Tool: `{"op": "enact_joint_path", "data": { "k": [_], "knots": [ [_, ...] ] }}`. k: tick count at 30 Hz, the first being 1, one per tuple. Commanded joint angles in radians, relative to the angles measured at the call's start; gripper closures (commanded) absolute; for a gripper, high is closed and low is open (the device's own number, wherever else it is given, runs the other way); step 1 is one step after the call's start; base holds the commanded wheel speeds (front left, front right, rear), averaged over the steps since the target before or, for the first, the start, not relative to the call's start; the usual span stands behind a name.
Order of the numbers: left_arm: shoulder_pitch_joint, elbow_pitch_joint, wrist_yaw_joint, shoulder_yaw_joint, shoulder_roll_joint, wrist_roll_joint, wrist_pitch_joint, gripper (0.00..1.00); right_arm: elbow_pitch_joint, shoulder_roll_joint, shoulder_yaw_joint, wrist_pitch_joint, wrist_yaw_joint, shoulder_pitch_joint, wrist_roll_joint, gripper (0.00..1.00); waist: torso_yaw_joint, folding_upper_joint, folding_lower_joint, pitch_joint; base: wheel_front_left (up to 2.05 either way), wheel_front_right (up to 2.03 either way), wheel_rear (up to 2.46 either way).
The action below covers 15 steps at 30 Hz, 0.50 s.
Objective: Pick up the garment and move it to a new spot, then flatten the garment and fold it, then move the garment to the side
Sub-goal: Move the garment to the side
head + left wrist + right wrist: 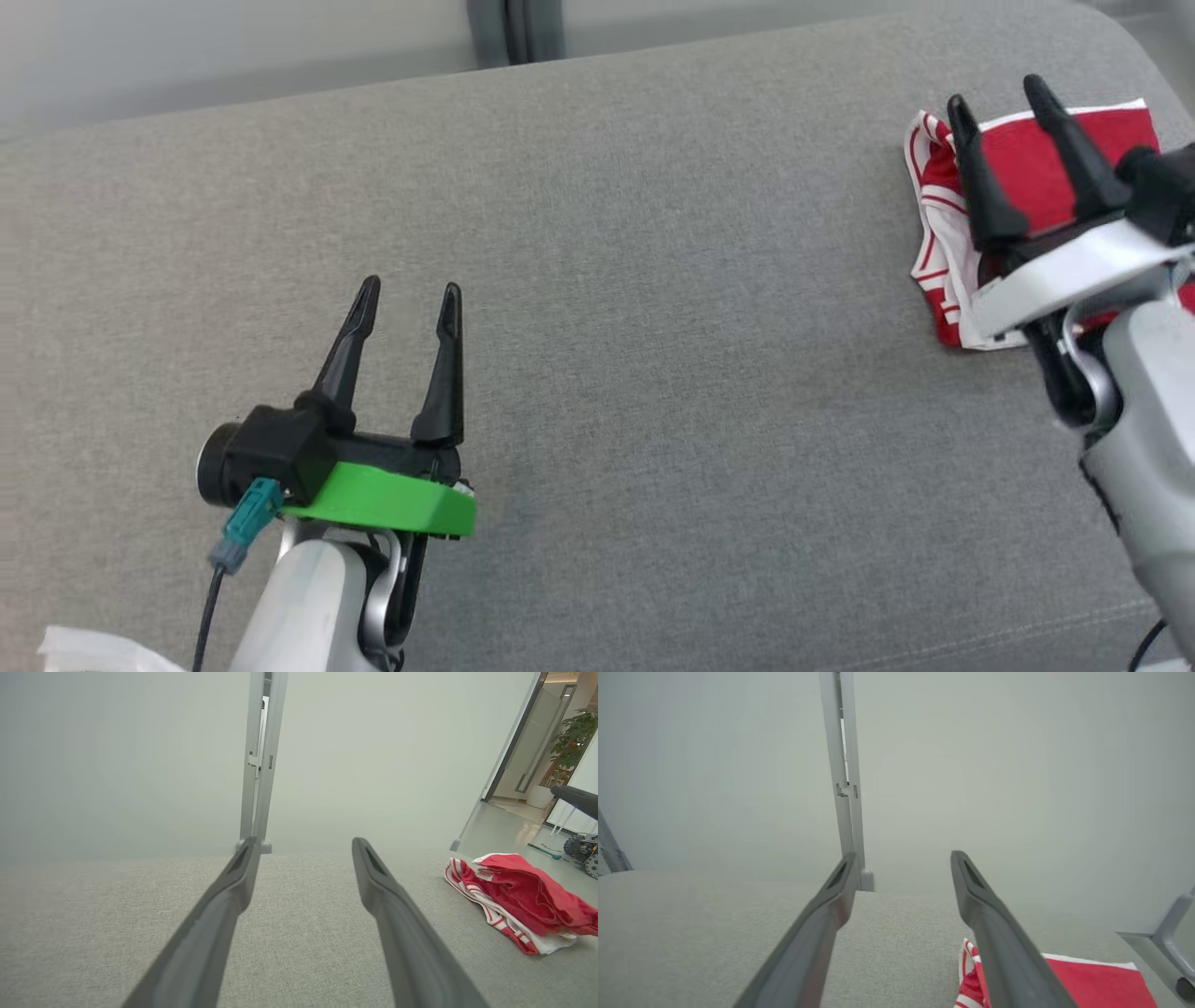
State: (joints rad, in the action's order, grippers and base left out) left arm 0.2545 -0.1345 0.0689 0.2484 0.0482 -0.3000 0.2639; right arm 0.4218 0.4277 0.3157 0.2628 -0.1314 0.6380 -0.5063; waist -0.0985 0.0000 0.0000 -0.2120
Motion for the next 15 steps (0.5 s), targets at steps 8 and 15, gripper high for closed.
{"op": "enact_joint_path", "data": {
  "k": [8,15],
  "knots": [
    [-0.094,0.0,-0.025,-0.057,0.004,-0.006,0.0,0.0,-0.203,-0.182,-0.149,0.002,0.001,-0.292,0.11,0.0,0.104,0.0,0.0,0.112,0.0,0.0,0.0],
    [-0.147,-0.027,-0.036,-0.06,0.004,-0.007,0.0,0.0,-0.318,-0.303,-0.222,0.002,0.001,-0.463,0.209,0.0,0.119,0.0,0.0,0.139,0.0,0.0,0.0]
  ]
}}
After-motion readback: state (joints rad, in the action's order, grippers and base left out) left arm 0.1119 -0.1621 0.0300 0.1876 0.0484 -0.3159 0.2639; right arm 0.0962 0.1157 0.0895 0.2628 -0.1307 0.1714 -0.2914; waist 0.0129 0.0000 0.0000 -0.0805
